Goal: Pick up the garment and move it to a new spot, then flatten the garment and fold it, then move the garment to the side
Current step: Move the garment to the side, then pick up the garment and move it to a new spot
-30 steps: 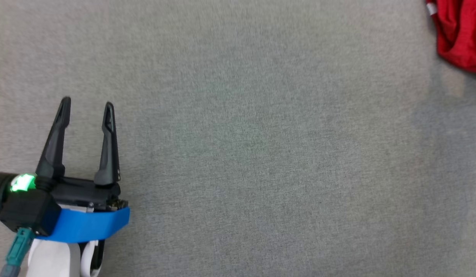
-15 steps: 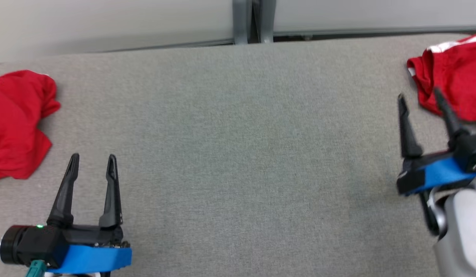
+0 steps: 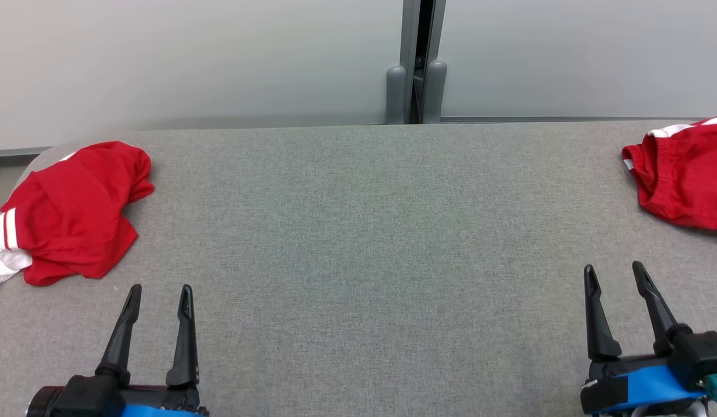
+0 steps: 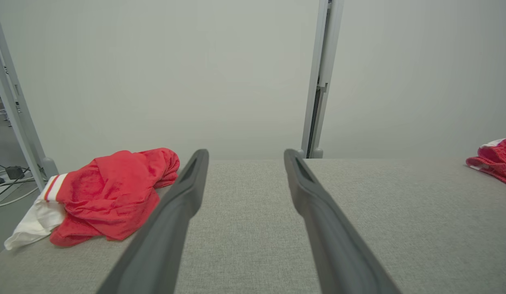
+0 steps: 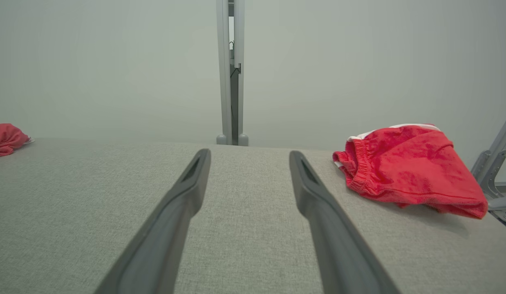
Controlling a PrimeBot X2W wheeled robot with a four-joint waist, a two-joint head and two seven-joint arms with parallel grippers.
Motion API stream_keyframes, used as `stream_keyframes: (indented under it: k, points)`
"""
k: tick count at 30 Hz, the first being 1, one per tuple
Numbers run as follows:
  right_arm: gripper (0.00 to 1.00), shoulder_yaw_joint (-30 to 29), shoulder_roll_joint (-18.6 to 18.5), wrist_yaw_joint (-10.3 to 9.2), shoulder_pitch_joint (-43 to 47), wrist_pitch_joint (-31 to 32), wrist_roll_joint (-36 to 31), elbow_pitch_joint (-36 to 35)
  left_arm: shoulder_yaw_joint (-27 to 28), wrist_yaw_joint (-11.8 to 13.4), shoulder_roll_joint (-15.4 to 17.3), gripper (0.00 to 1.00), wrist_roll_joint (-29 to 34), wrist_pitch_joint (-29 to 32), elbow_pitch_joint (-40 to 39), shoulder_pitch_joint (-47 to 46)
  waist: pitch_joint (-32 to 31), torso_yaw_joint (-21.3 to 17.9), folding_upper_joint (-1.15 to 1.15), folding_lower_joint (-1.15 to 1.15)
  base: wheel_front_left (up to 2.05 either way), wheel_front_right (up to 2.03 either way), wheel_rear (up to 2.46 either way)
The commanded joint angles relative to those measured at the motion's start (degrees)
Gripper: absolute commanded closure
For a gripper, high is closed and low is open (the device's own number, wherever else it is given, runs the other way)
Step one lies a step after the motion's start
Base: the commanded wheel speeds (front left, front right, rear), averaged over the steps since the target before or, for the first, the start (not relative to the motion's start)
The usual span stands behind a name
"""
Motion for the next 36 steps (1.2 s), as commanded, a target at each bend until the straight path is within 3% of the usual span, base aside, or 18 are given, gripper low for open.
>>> stream_keyframes:
  k: [1, 13, 20, 36]
  points:
    - [0.0, -0.34, 0.52, -0.04, 1.38, 0.2, -0.33, -0.71, -0.04, -0.27, 0.04, 0.0, -0.05, -0.16, 0.32, 0.59, -0.22, 0.07, 0.0, 0.02, 0.0, 0.0, 0.0]
    - [0.0, -1.08, 1.93, -0.04, 3.71, 1.04, -1.32, -3.03, -0.17, -0.53, -0.26, 0.0, 0.06, -0.16, 1.91, 0.36, -0.84, 0.2, 0.0, 0.02, 0.0, 0.0, 0.0]
    - [0.0, 0.05, 2.1, -0.03, 3.57, 1.45, -1.06, -3.3, 0.5, -0.36, -0.33, 0.0, 0.16, -0.16, 1.98, -0.43, -0.55, 2.72, 0.0, 0.02, 0.0, 0.0, 0.0]
    - [0.0, 2.58, 2.13, -0.03, 0.22, 1.58, -1.51, -2.46, 3.34, 0.75, -0.42, 0.0, -0.14, -0.17, 1.3, -1.29, 3.09, 19.57, 0.0, 0.02, 0.0, 0.0, 0.0]
